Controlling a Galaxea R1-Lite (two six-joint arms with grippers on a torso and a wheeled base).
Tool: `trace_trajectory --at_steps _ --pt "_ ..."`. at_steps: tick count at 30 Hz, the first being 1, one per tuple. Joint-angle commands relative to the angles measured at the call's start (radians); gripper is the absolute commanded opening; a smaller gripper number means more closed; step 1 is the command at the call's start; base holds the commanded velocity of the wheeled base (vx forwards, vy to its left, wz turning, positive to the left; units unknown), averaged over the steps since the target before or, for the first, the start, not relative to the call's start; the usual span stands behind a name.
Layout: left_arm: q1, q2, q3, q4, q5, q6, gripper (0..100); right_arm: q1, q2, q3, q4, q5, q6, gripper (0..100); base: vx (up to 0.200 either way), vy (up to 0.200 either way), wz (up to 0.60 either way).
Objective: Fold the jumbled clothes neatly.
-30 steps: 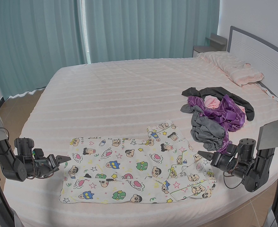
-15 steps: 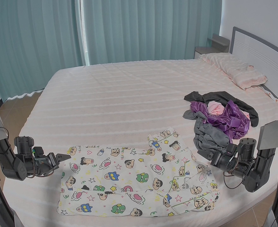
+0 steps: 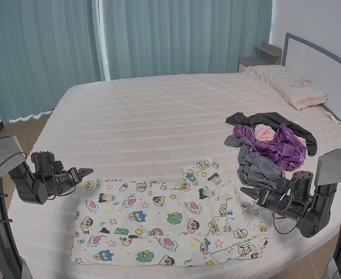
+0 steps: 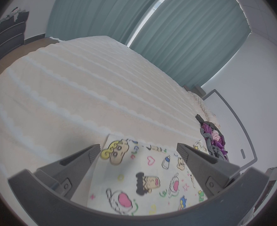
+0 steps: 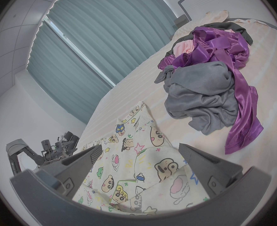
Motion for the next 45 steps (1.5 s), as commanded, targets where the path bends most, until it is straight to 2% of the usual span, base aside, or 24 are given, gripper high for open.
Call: trace_trajectory --at_steps 1,4,8,16,22,28,29,37,40,45 --pt "-0.031 0.125 -0.091 0.002 0.006 0.004 100 0.018 -0.001 0.014 -0.007 -0.001 -0.001 100 0.0 0.0 0.0" --pt "-0.033 0.133 -0.098 0.0 0.008 0.007 100 0.018 0.001 0.014 -0.007 -0.001 -0.001 100 0.0 0.0 0.0" --pt "-0.027 0.145 -0.099 0.0 0.009 0.059 100 0.018 0.004 0.014 -0.007 -0.001 -0.001 100 0.0 0.0 0.0" --pt "-0.023 0.143 -0.093 -0.009 0.034 0.064 100 0.021 0.01 0.014 -0.007 0.001 -0.001 100 0.0 0.0 0.0" --pt "-0.008 0.142 -0.088 -0.01 0.065 0.12 100 0.023 0.015 0.013 -0.007 0.001 -0.001 100 0.0 0.0 0.0" --pt "-0.014 0.147 -0.09 -0.009 0.057 0.12 100 0.023 0.029 0.01 -0.007 0.001 -0.003 100 0.0 0.0 0.0" --pt "-0.016 0.147 -0.091 -0.009 0.055 0.12 0 0.023 0.03 0.008 -0.007 0.001 -0.003 100 0.0 0.0 0.0" --pt "-0.022 0.143 -0.101 -0.012 0.058 0.114 0 0.015 0.044 -0.086 0.001 -0.003 -0.003 100 0.0 0.0 0.0" --pt "-0.02 0.14 -0.11 -0.039 0.068 0.097 0 0.004 0.09 -0.248 0.072 -0.004 -0.007 100 0.0 0.0 0.0" --pt "-0.022 0.137 -0.065 -0.116 0.131 0.056 0 -0.002 0.151 -0.595 0.409 -0.004 -0.004 100 0.0 0.0 0.0"
